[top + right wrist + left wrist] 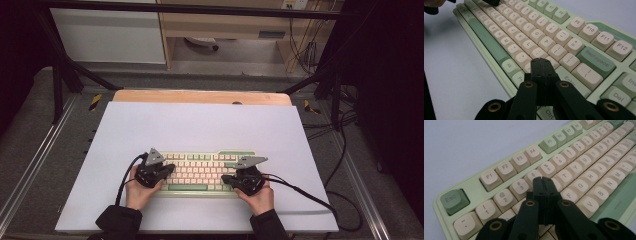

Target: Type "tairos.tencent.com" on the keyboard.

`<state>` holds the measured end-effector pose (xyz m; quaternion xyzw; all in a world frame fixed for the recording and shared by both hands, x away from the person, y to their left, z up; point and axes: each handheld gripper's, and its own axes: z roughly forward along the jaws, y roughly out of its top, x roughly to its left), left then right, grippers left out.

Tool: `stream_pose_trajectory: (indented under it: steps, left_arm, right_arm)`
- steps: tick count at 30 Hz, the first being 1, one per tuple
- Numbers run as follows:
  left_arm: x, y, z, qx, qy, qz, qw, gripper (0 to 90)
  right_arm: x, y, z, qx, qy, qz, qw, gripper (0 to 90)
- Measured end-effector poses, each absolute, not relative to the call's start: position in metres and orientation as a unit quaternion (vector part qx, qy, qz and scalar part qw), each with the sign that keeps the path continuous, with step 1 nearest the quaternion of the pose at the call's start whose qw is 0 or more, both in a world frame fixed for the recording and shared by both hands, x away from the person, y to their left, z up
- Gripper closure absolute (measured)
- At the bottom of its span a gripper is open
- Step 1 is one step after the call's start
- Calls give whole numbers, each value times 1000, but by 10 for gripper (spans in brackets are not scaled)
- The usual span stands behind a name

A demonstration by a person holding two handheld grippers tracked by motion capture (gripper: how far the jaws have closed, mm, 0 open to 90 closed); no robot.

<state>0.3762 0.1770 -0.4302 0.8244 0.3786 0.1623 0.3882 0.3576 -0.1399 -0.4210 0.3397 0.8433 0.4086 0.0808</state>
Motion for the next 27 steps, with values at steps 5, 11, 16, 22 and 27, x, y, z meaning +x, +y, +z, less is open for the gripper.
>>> stream_pose_trajectory:
  steps: [5, 11, 16, 22, 27]
  left_arm:
    - [374, 179, -427, 823, 378, 162, 393, 900]
    - [371, 180, -424, 823, 373, 160, 397, 900]
    - [368, 182, -422, 822, 372, 158, 400, 900]
    - [364, 188, -420, 822, 370, 158, 402, 900]
    - [362, 193, -420, 821, 371, 158, 404, 900]
  right_arm:
    - [357, -140, -420, 339, 843, 410, 82, 900]
    - [357, -141, -418, 338, 842, 412, 83, 900]
    - [356, -141, -417, 337, 842, 414, 82, 900]
    - [355, -141, -416, 338, 839, 418, 81, 900]
    - [354, -138, -415, 334, 841, 418, 82, 900]
